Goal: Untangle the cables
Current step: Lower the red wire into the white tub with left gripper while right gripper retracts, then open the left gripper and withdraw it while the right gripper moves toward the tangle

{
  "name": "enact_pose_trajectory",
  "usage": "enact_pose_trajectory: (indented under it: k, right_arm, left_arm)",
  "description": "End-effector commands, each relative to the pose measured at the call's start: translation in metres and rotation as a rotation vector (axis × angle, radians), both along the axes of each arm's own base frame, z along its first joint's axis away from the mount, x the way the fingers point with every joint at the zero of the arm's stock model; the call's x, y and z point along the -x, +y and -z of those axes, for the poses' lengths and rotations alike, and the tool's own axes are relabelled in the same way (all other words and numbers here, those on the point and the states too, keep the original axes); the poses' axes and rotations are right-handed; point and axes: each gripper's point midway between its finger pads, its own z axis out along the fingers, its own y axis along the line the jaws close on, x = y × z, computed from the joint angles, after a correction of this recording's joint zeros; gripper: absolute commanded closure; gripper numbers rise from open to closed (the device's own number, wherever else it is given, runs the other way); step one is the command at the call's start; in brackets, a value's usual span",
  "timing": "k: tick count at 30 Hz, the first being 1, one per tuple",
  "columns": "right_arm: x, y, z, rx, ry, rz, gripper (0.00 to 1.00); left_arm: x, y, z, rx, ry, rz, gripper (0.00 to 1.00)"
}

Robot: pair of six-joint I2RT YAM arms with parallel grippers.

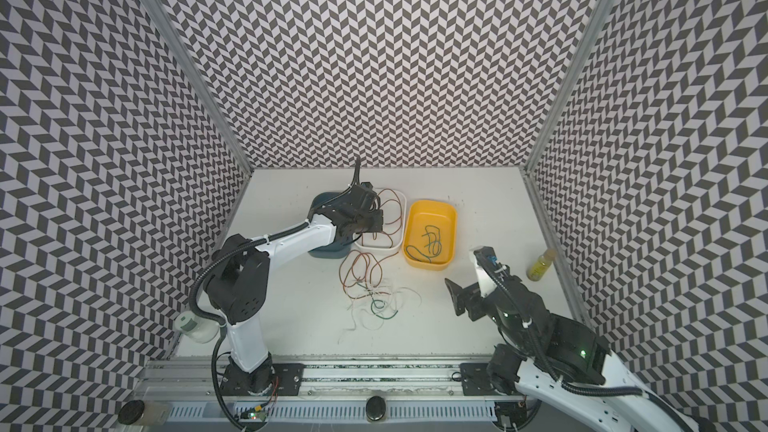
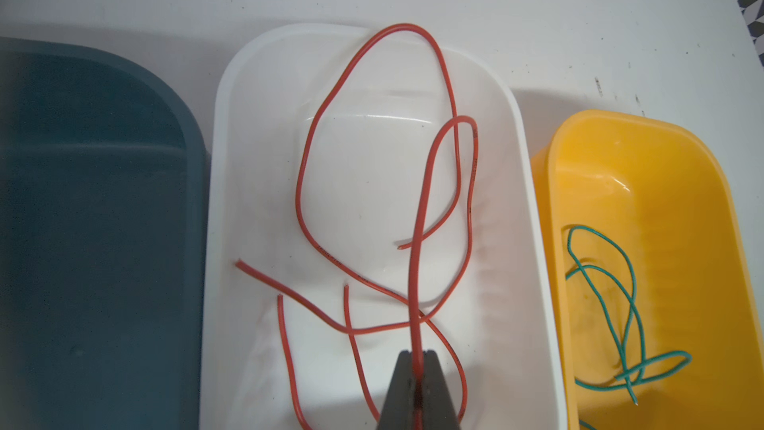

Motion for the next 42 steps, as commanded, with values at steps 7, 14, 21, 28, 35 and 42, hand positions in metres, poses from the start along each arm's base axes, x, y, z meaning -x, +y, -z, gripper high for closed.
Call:
enact_pose_trajectory:
  k: [7, 14, 21, 28, 35, 42]
  right_arm:
    - [0.0, 0.007, -0.004, -0.017, -0.02, -0.028, 0.05]
    - [-0.001, 0.009, -0.003, -0.014, -0.016, -0.033, 0.05]
    - [-0.002, 0.015, 0.001, 0.005, 0.003, -0.053, 0.05]
    - [-0.003, 0.02, 0.006, 0.021, 0.022, -0.066, 0.05]
    - [-0.007, 0.04, 0.016, 0.05, 0.077, -0.117, 0.06]
    - [-0.02, 0.086, 0.035, 0.035, 0.182, -0.188, 0.07]
  left_arm:
    - [-0.005, 0.005, 0.007, -0.05, 0.052, -0.027, 0.71]
    - [-0.007, 0.007, -0.012, -0.061, 0.035, -0.028, 0.49]
    - [-0.001, 0.004, -0.067, -0.021, -0.022, 0.02, 0.15]
    - [0.023, 0.016, -0.123, 0.001, -0.058, 0.049, 0.06]
    - [0.079, 0.072, -0.178, 0.004, -0.121, -0.004, 0.03]
    - [0.154, 0.15, -0.194, -0.043, -0.219, -0.113, 0.0]
